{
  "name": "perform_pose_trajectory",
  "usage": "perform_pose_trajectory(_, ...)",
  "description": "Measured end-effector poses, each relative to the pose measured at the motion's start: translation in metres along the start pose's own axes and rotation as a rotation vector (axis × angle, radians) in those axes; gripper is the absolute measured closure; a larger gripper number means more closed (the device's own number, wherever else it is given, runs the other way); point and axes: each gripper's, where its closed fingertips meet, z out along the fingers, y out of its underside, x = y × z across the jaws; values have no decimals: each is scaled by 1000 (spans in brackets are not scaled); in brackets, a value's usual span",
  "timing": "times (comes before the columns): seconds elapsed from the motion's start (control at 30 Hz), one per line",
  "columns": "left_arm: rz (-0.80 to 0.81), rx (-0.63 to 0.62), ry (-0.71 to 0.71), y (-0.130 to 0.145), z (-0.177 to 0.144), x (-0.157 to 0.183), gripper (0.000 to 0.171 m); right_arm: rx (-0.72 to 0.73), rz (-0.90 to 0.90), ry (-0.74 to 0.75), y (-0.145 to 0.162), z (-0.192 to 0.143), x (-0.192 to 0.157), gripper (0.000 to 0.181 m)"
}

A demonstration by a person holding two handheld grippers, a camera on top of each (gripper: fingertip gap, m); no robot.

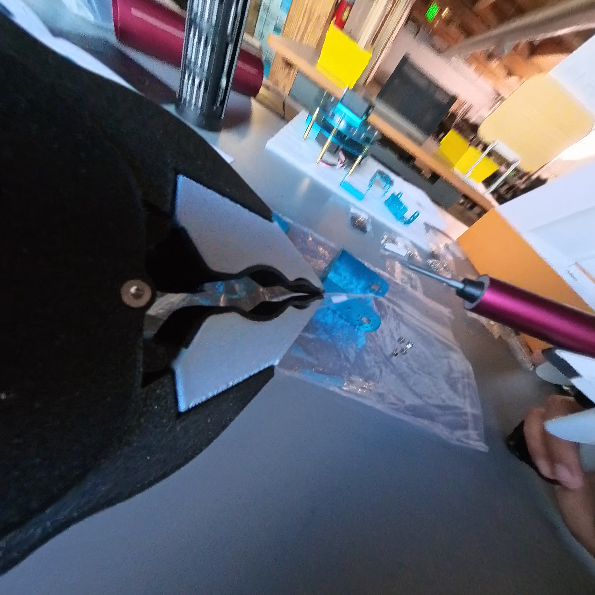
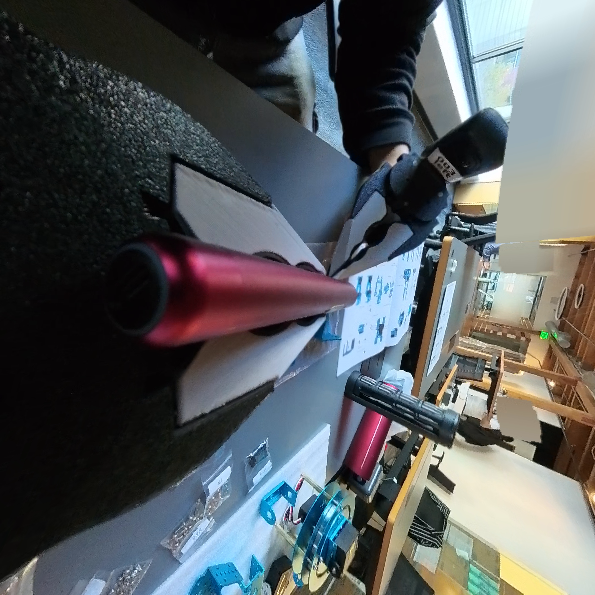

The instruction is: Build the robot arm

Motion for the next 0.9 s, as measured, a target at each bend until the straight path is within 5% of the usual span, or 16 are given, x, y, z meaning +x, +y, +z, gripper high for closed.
perform_pose_trajectory(0.17,-213,-24,190,-4,-20,18,171,0,19,6,1,-1,5,159)
perform_pose_trajectory(0.4,-479,57,-107,-14,-48,-32,171,-164,-70,30,23,2,14,161)
perform_pose_trajectory(0.57,-432,98,-227,-25,-55,-31,171,-226,-199,155,26,-13,48,160)
perform_pose_trajectory(0.77,-417,122,-207,-46,-38,-17,171,-552,-623,409,39,-75,107,161)
perform_pose_trajectory(0.9,-417,178,-171,-55,-26,-12,171,-598,-445,329,56,-113,98,161)
